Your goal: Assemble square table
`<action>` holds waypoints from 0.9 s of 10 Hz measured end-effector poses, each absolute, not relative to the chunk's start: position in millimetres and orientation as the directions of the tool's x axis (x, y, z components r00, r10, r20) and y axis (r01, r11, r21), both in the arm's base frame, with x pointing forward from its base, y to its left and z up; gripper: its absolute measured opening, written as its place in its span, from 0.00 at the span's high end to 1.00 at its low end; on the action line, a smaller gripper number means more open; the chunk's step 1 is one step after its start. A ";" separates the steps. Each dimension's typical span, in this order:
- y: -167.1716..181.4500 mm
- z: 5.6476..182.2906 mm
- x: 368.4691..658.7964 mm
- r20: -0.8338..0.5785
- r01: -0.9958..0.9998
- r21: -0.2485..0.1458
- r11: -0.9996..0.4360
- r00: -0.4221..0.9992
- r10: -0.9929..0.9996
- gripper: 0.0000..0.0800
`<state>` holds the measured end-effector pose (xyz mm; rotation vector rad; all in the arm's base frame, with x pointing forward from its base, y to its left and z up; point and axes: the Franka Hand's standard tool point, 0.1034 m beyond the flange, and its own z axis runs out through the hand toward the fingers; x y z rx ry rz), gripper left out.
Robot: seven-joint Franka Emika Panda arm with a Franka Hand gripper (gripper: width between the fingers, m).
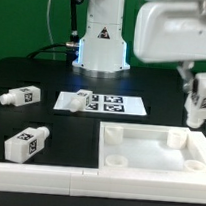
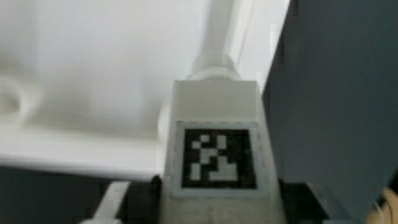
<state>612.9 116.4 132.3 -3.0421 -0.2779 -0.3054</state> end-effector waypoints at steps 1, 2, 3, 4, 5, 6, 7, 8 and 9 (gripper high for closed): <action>114.8 130.0 613.9 0.267 0.184 -0.046 -0.982 0.949 0.165 0.64; 114.2 129.7 615.1 0.302 0.183 -0.043 -0.982 0.940 0.162 0.64; 113.4 130.2 616.8 0.343 0.181 -0.039 -0.983 0.926 0.157 0.64; 112.0 127.6 617.0 0.346 0.199 -0.027 -0.980 0.921 0.178 0.64; 109.1 124.7 622.0 0.351 0.213 -0.015 -0.977 0.916 0.194 0.64; 106.6 126.6 630.5 0.361 0.233 -0.001 -0.973 0.907 0.217 0.64; 103.6 126.7 637.4 0.369 0.252 0.012 -0.968 0.898 0.238 0.64; 99.2 123.1 639.5 0.381 0.254 0.018 -0.967 0.892 0.242 0.64; 94.6 115.7 637.3 0.378 0.251 0.019 -0.968 0.894 0.239 0.64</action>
Offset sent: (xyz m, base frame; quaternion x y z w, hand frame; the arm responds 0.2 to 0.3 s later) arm 0.0000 0.0000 0.0000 0.0000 0.0000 0.0000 1.0000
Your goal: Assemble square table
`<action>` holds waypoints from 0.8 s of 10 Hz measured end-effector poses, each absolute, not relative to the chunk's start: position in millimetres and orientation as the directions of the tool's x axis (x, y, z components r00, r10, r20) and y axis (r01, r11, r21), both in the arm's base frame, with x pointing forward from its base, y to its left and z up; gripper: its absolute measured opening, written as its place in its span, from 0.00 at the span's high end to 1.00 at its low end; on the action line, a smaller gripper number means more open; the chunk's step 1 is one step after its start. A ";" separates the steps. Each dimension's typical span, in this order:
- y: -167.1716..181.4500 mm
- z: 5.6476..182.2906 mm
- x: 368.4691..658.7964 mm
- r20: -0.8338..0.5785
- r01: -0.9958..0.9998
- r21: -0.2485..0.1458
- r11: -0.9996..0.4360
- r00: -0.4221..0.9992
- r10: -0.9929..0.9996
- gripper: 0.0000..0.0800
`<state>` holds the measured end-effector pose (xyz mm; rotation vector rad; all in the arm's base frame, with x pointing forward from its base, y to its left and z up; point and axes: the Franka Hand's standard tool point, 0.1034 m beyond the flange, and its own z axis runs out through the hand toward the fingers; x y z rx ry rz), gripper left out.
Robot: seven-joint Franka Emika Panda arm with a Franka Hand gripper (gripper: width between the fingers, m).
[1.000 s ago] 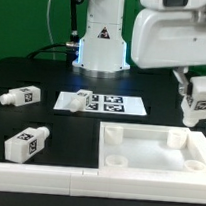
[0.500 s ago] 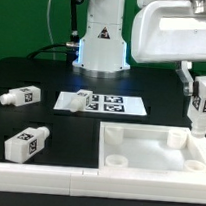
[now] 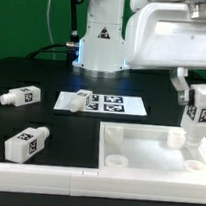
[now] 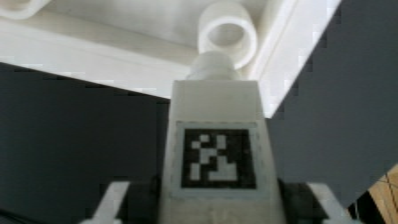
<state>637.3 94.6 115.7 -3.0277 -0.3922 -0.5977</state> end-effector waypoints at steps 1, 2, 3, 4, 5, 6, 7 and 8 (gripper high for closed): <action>90.9 112.8 636.0 0.364 0.249 0.016 -0.968 0.900 0.237 0.64; 91.8 112.9 636.0 0.365 0.250 0.016 -0.968 0.900 0.239 0.64; 91.9 112.6 635.8 0.365 0.251 0.016 -0.968 0.900 0.239 0.64; 92.3 112.4 637.3 0.374 0.253 0.020 -0.967 0.895 0.242 0.64; 95.5 111.4 639.6 0.392 0.254 0.022 -0.967 0.888 0.242 0.64; 101.9 112.4 639.9 0.398 0.258 0.021 -0.966 0.884 0.245 0.64; 104.5 110.7 640.2 0.406 0.262 0.022 -0.965 0.880 0.249 0.64; 105.7 106.2 639.1 0.404 0.264 0.021 -0.964 0.880 0.250 0.64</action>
Offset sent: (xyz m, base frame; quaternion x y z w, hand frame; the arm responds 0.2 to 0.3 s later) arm 0.0000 0.0000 0.0000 0.0000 0.0000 0.0000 1.0000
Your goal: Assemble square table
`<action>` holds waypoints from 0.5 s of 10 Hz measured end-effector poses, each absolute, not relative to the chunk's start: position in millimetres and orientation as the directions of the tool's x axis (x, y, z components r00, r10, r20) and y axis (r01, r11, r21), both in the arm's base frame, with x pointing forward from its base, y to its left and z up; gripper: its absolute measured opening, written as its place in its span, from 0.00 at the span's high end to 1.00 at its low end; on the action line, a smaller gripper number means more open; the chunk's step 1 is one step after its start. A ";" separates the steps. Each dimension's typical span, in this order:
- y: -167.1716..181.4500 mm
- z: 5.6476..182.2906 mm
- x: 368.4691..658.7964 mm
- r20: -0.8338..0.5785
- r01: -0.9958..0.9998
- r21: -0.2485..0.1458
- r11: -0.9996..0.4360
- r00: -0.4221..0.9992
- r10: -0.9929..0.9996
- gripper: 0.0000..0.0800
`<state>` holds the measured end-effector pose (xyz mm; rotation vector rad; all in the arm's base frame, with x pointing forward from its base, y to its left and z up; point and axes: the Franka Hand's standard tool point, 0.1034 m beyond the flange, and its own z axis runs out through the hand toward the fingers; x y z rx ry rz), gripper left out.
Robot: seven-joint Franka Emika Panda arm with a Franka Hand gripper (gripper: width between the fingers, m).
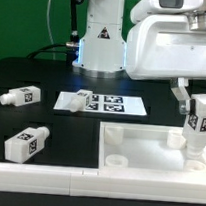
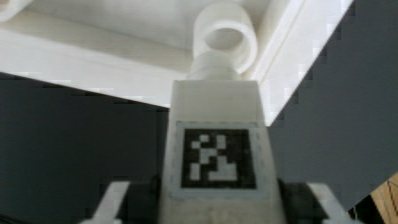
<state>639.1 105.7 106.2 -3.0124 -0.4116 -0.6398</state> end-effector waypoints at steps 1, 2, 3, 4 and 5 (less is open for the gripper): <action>107.2 101.8 637.6 0.398 0.266 0.019 -0.964 0.882 0.251 0.64; 109.3 98.2 636.0 0.393 0.268 0.017 -0.963 0.884 0.253 0.64; 109.3 94.9 635.0 0.389 0.270 0.016 -0.963 0.885 0.255 0.64; 109.2 94.4 636.1 0.391 0.269 0.017 -0.963 0.884 0.254 0.64; 109.3 92.9 637.2 0.397 0.269 0.018 -0.963 0.882 0.253 0.64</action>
Offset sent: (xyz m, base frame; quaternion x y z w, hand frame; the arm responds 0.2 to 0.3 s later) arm 0.0059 0.0010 -0.0061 -0.0015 0.0091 -0.0019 1.0000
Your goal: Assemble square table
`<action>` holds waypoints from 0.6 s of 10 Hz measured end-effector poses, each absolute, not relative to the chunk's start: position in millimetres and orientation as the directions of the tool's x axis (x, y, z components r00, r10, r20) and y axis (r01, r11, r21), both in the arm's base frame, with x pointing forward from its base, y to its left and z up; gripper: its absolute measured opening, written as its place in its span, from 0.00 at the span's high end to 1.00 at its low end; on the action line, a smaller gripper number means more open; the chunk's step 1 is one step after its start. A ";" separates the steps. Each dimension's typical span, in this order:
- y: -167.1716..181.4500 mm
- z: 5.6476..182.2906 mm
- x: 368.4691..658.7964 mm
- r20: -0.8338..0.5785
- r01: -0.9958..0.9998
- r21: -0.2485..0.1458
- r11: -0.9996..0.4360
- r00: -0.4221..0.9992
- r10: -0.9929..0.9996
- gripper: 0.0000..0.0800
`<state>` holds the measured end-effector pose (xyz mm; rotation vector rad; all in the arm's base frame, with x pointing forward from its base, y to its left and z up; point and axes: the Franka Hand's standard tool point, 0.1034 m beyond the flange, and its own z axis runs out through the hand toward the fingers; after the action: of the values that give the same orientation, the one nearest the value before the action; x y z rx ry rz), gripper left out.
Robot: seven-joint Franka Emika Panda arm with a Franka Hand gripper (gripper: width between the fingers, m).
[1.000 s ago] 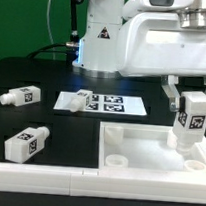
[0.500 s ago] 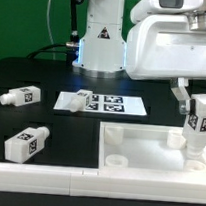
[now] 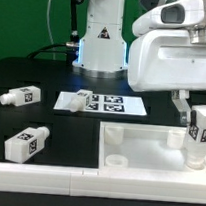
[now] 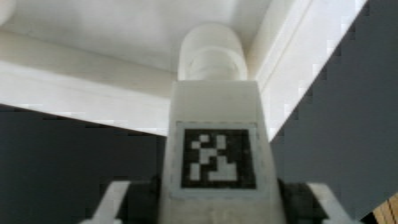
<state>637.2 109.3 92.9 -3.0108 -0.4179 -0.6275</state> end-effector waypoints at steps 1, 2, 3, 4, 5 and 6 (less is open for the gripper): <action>109.5 87.3 635.5 0.392 0.269 0.017 -0.963 0.884 0.254 0.64; 109.8 82.8 633.9 0.388 0.270 0.016 -0.963 0.886 0.255 0.64; 110.9 81.7 634.4 0.398 0.271 0.018 -0.963 0.881 0.255 0.64; 111.2 81.4 635.4 0.418 0.269 0.021 -0.963 0.872 0.253 0.64; 111.3 81.3 635.6 0.436 0.268 0.025 -0.963 0.864 0.252 0.64; 110.8 81.3 635.3 0.449 0.269 0.028 -0.963 0.857 0.253 0.64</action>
Offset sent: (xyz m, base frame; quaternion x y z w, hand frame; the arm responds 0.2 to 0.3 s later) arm -0.0073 0.0029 -0.0156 -0.0026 0.0184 0.0010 0.9998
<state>635.3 110.8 81.3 -2.9933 -0.4203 -0.7158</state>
